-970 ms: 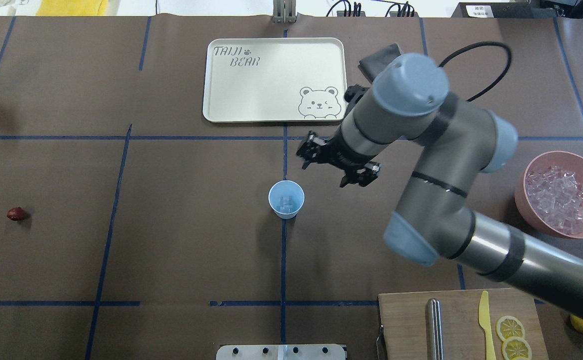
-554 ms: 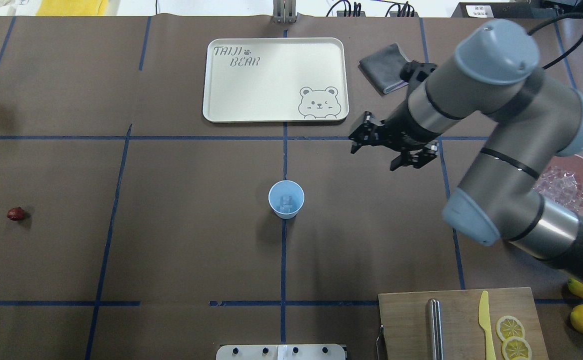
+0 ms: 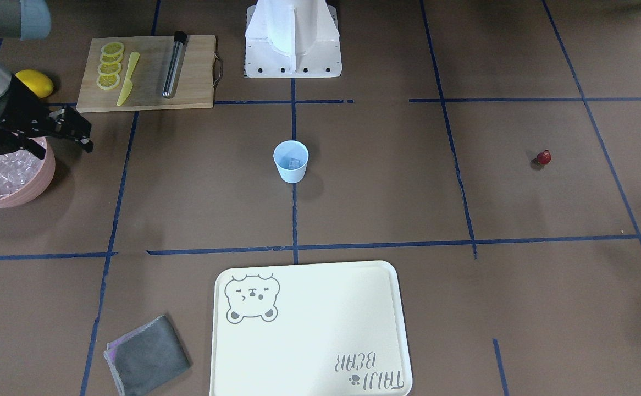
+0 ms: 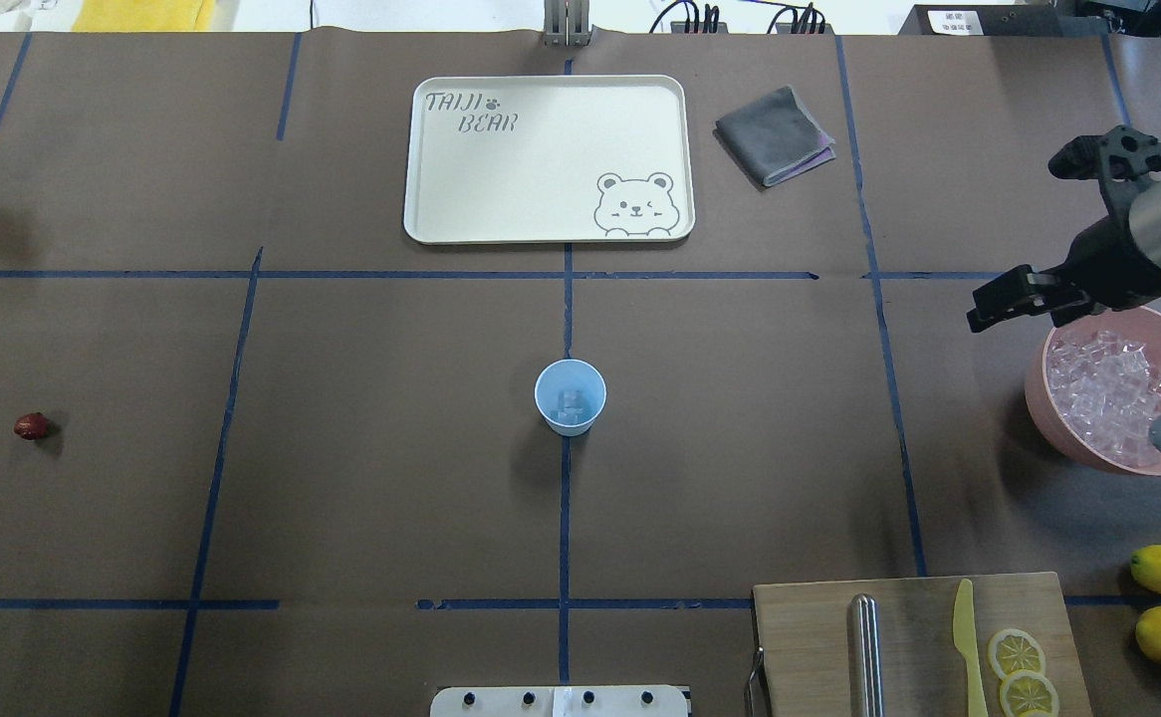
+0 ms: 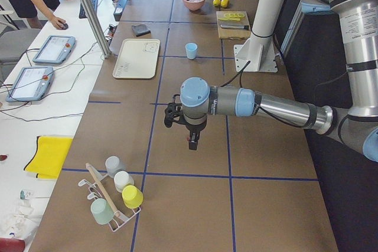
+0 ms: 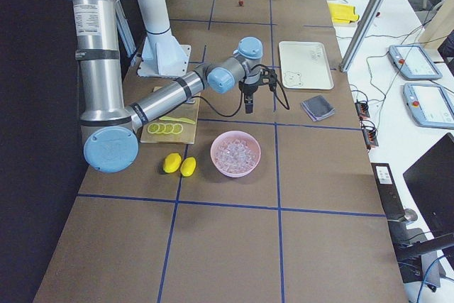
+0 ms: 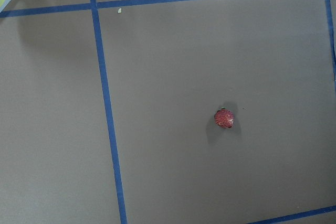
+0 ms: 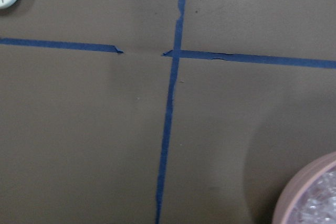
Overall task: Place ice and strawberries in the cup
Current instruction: 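Move the right gripper back over the ice bowl, then lower the right gripper into the bowl and grasp a third ice cube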
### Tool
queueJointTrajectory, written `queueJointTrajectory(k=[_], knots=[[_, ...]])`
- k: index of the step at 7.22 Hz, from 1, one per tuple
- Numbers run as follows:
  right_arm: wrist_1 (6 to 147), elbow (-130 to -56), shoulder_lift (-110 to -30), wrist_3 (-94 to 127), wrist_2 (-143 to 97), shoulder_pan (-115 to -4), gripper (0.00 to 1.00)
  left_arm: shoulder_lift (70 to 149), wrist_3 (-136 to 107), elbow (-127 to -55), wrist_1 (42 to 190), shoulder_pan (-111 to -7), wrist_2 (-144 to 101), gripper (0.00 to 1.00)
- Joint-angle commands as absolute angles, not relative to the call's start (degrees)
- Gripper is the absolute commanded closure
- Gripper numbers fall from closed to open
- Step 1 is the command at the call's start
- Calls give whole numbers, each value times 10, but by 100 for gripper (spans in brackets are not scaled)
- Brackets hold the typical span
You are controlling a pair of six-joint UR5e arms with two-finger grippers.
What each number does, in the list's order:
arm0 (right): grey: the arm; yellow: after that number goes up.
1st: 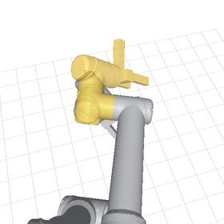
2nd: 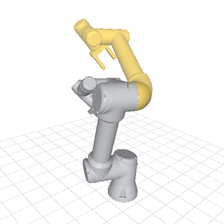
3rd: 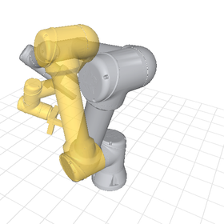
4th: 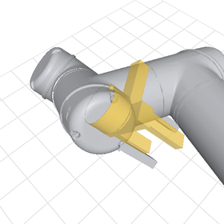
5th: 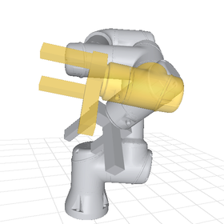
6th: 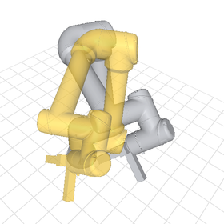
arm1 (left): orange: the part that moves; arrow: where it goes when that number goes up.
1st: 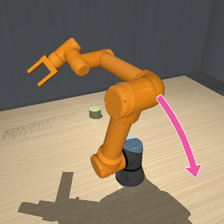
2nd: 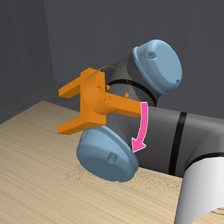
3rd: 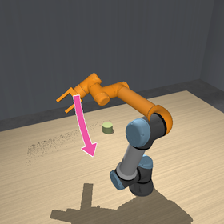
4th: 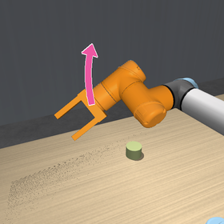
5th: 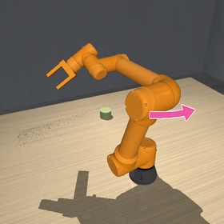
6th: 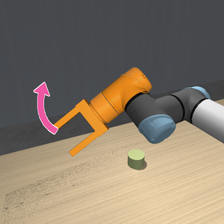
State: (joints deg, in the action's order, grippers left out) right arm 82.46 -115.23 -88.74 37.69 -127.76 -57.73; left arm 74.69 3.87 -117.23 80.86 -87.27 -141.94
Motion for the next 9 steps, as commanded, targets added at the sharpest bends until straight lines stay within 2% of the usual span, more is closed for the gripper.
queueJointTrajectory(k=[1,6,9], knots=[[826,-1148,-932,247,-1221,-591,2,747,39,-1172,809,-873,-1419,0],[819,-1096,-947,155,-1170,-589,3,747,39,-1172,809,-873,-1419,0],[819,-1068,-946,144,-1174,-588,7,747,39,-1172,809,-873,-1419,0]])
